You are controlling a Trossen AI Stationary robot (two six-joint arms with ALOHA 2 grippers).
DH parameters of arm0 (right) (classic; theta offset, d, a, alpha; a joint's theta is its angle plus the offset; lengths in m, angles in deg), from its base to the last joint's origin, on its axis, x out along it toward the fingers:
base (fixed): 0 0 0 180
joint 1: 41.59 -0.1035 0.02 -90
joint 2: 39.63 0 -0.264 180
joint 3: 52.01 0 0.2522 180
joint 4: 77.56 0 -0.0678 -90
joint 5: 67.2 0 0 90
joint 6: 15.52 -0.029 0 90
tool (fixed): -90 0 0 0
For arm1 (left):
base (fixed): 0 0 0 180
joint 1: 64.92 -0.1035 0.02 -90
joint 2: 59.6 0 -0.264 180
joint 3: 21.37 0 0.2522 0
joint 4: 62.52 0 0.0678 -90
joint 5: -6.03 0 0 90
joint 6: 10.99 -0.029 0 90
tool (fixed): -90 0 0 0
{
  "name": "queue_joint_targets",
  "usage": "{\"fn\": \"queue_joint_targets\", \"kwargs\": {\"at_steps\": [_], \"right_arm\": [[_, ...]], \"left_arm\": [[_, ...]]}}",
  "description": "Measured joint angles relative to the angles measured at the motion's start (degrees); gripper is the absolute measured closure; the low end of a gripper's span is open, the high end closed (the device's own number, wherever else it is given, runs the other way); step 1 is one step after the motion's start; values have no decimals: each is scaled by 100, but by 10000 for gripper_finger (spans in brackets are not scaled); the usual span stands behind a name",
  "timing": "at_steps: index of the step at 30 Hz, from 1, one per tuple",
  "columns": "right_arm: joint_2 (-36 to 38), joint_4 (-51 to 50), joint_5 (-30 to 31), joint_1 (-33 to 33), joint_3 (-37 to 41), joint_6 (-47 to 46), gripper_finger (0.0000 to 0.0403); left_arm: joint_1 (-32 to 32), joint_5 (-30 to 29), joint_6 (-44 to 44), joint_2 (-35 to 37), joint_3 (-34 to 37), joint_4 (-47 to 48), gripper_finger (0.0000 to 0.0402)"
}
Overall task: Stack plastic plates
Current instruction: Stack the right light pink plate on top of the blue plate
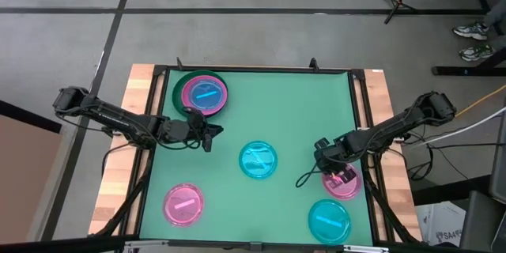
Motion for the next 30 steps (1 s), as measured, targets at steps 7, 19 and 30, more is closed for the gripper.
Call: {"fn": "queue_joint_targets", "kwargs": {"at_steps": [7, 19, 30], "right_arm": [[0, 7, -25, 0, 2, 0, 348], [0, 15, 155, -4, 4, -11, 398], [-20, 115, 203, -7, -284, -23, 403]], "left_arm": [[0, 0, 0, 0, 0, 0, 344], [0, 0, -1, 0, 2, 0, 344], [0, -1, 0, 0, 2, 0, 344]]}}
